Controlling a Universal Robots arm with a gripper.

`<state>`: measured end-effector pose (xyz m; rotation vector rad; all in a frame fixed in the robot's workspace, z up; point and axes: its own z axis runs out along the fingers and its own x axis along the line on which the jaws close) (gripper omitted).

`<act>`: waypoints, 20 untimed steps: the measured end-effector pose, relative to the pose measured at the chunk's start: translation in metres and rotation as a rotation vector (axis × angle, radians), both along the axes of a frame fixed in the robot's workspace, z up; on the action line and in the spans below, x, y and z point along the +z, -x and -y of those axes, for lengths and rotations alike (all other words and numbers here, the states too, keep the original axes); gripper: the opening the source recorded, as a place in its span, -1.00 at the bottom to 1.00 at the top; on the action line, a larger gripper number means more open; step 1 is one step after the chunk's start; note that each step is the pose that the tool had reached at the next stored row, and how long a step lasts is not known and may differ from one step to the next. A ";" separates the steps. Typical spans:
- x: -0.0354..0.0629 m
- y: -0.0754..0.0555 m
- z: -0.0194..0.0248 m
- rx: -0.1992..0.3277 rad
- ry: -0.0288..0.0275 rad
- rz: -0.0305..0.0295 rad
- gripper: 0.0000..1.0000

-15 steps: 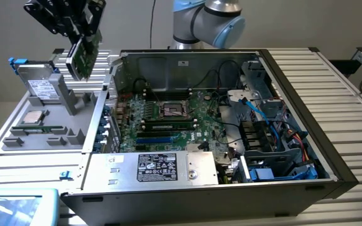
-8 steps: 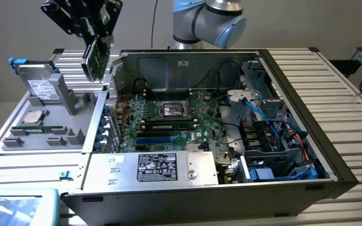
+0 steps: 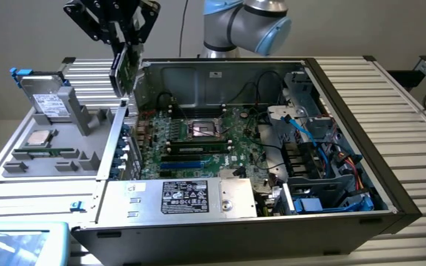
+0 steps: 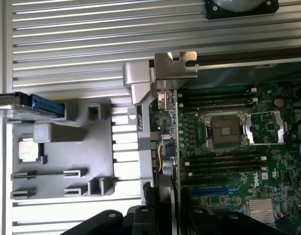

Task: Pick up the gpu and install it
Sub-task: 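Pick up the gpu and move the gpu toward the slot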

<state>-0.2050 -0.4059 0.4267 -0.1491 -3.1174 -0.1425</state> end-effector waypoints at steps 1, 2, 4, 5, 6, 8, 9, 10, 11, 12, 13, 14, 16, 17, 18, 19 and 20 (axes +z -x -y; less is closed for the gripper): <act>0.0000 -0.003 0.0004 0.000 0.0000 -0.0037 -0.42; 0.0000 -0.007 0.0007 0.000 0.0001 -0.0075 -0.42; 0.0000 -0.013 0.0014 0.000 0.0000 -0.0145 -0.42; 0.0000 -0.017 0.0017 0.000 0.0000 -0.0183 -0.42; 0.0000 -0.020 0.0020 0.000 0.0001 -0.0223 -0.42; 0.0000 -0.026 0.0025 0.000 0.0000 -0.0306 -0.42; 0.0000 -0.029 0.0029 0.000 0.0001 -0.0351 -0.42; 0.0000 -0.032 0.0033 0.000 0.0001 -0.0393 -0.42; 0.0000 -0.036 0.0040 0.000 0.0001 -0.0427 -0.42; 0.0000 -0.040 0.0049 0.000 0.0002 -0.0453 -0.42; 0.0000 -0.044 0.0059 0.000 0.0003 -0.0473 -0.42; 0.0000 -0.049 0.0070 0.000 0.0006 -0.0490 -0.42; 0.0000 -0.058 0.0089 0.000 0.0010 -0.0512 -0.42; 0.0000 -0.062 0.0097 0.000 0.0011 -0.0517 -0.42; 0.0001 -0.067 0.0105 0.000 0.0013 -0.0523 -0.42; 0.0000 -0.071 0.0113 0.000 0.0015 -0.0530 -0.42; -0.0001 -0.076 0.0120 0.000 0.0017 -0.0537 -0.42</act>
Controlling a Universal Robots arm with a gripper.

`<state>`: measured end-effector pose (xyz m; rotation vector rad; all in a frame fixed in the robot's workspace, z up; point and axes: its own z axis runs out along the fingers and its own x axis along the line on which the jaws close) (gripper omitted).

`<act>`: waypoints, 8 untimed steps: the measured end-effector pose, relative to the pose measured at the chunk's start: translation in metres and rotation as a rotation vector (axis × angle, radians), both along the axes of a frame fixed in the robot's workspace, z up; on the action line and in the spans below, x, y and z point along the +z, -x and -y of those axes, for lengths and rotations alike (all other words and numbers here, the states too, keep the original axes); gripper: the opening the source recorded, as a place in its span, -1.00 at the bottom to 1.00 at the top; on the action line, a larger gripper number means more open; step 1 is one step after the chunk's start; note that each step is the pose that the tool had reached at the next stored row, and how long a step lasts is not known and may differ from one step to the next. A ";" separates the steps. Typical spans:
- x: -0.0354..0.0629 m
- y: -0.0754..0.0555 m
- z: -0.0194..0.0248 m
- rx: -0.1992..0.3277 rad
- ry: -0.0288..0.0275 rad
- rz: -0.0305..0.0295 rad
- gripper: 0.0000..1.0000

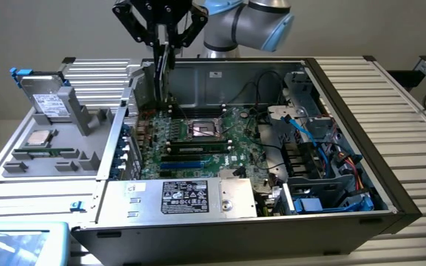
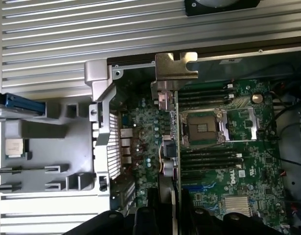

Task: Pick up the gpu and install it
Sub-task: 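Pick up the gpu and move the gpu toward the slot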

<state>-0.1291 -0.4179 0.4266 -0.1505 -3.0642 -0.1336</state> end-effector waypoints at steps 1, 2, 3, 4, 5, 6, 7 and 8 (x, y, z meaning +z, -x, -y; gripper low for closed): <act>-0.0001 -0.004 0.0007 0.000 0.0004 -0.0004 -0.42; -0.0004 -0.009 0.0012 0.000 0.0013 -0.0005 -0.42; -0.0011 -0.013 0.0014 0.000 0.0025 -0.0004 -0.42; -0.0019 -0.017 0.0016 0.000 0.0047 -0.0005 -0.42; -0.0026 -0.020 0.0016 0.000 0.0070 -0.0005 -0.42; -0.0033 -0.023 0.0017 0.000 0.0102 -0.0004 -0.42; -0.0039 -0.026 0.0017 0.000 0.0135 -0.0004 -0.42; -0.0046 -0.029 0.0017 0.000 0.0173 -0.0004 -0.42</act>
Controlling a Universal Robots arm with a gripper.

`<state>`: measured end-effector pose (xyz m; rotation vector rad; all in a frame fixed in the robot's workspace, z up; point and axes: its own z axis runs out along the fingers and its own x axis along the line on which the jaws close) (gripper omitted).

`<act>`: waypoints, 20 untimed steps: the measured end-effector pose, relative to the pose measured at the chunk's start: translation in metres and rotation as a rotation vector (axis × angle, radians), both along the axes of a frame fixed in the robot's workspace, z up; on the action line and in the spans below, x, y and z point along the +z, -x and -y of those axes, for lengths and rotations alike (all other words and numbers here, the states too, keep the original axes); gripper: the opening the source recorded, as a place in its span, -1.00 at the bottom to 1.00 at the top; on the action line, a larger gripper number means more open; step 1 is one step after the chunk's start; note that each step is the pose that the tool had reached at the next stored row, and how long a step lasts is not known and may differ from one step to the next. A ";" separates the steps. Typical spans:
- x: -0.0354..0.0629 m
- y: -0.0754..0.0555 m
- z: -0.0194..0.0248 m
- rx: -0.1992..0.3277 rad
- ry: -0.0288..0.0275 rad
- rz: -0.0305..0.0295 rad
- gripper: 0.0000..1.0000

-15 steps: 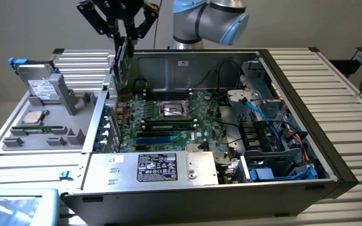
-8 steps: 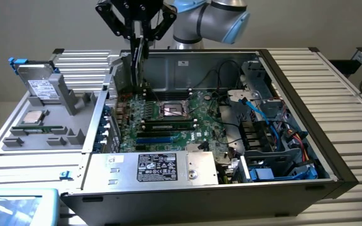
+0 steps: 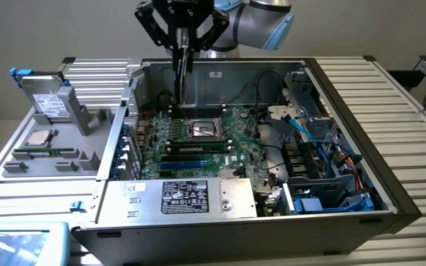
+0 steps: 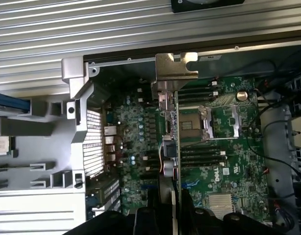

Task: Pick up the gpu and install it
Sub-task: 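Pick up the gpu and move the gpu toward the slot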

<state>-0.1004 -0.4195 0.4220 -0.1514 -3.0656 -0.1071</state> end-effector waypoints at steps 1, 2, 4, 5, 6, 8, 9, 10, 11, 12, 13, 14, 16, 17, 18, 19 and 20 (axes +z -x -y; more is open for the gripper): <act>-0.0008 -0.003 0.0000 0.000 0.0030 0.0000 -0.42; -0.0017 -0.006 0.0000 0.000 0.0056 -0.0001 -0.42; -0.0039 -0.014 0.0000 0.000 0.0091 0.0000 -0.42; -0.0052 -0.018 0.0000 0.000 0.0099 0.0000 -0.42; -0.0067 -0.023 0.0000 0.000 0.0106 0.0000 -0.42; -0.0094 -0.031 0.0000 0.000 0.0122 0.0000 -0.42; -0.0108 -0.035 0.0000 0.000 0.0129 0.0000 -0.42; -0.0125 -0.040 0.0000 0.000 0.0136 0.0000 -0.42; -0.0140 -0.043 0.0000 0.000 0.0139 0.0000 -0.42; -0.0158 -0.046 0.0000 0.000 0.0140 0.0001 -0.42; -0.0176 -0.049 0.0001 0.000 0.0142 0.0001 -0.42; -0.0193 -0.052 0.0000 -0.001 0.0144 0.0000 -0.42; -0.0229 -0.058 -0.0001 -0.002 0.0145 -0.0001 -0.42; -0.0247 -0.061 -0.0001 -0.002 0.0146 -0.0001 -0.42; -0.0266 -0.063 0.0000 -0.003 0.0144 0.0000 -0.42; -0.0284 -0.064 -0.0001 -0.003 0.0145 0.0000 -0.42; -0.0302 -0.066 -0.0001 -0.004 0.0145 -0.0001 -0.42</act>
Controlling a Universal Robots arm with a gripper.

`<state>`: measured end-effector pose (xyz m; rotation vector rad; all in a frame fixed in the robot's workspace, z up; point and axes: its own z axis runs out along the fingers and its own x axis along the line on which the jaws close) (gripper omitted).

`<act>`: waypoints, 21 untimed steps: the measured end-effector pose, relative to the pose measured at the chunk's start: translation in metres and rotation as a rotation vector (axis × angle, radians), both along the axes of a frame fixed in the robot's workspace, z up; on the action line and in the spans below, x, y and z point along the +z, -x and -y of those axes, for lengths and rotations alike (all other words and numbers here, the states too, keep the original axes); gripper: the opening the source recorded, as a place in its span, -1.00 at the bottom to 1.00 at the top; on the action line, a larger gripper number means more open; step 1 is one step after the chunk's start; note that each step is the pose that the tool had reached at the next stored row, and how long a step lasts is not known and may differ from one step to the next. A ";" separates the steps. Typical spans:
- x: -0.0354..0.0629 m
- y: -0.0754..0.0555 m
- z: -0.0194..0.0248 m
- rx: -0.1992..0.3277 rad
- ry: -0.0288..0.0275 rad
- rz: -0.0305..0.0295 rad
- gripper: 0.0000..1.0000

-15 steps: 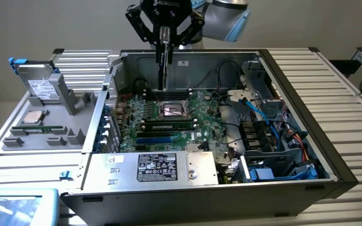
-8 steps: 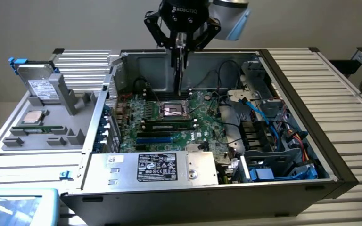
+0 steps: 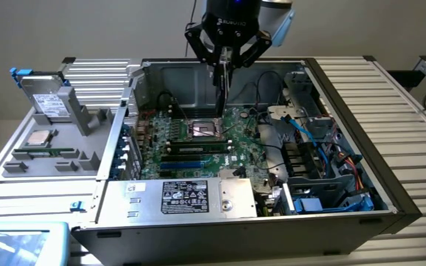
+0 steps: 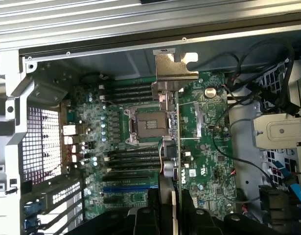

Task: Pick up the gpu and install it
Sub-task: 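Pick up the gpu and move the gpu toward the slot, then insert the gpu into the slot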

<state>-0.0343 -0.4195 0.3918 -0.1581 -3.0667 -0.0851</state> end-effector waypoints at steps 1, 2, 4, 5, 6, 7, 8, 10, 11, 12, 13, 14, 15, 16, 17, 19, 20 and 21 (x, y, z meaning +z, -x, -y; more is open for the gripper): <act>-0.0019 -0.002 0.0000 0.000 0.0000 0.0000 -0.42; -0.0038 -0.003 0.0000 -0.001 0.0000 0.0000 -0.42; -0.0073 -0.005 -0.0002 -0.001 -0.0001 0.0000 -0.42; -0.0091 -0.006 -0.0004 -0.001 0.0001 0.0000 -0.42; -0.0109 -0.006 -0.0006 -0.001 0.0002 0.0000 -0.42; -0.0127 -0.007 -0.0008 -0.001 0.0002 0.0000 -0.42; -0.0145 -0.008 -0.0011 -0.001 0.0002 0.0000 -0.42; -0.0184 -0.010 -0.0017 -0.001 0.0000 0.0001 -0.42; -0.0202 -0.010 -0.0019 -0.001 -0.0001 0.0001 -0.42; -0.0216 -0.010 -0.0022 -0.001 0.0009 0.0001 -0.42; -0.0219 -0.010 -0.0023 -0.001 0.0011 0.0000 -0.42; -0.0219 -0.010 -0.0023 -0.001 0.0011 0.0000 -0.42; -0.0219 -0.010 -0.0023 -0.001 0.0011 0.0000 -0.42; -0.0219 -0.010 -0.0023 -0.001 0.0011 0.0001 -0.42; -0.0219 -0.010 -0.0023 -0.001 0.0012 0.0001 -0.42; -0.0219 -0.010 -0.0023 -0.001 0.0011 0.0000 -0.42; -0.0219 -0.010 -0.0023 -0.001 0.0011 0.0001 -0.42; -0.0219 -0.010 -0.0023 0.000 0.0011 0.0001 -0.42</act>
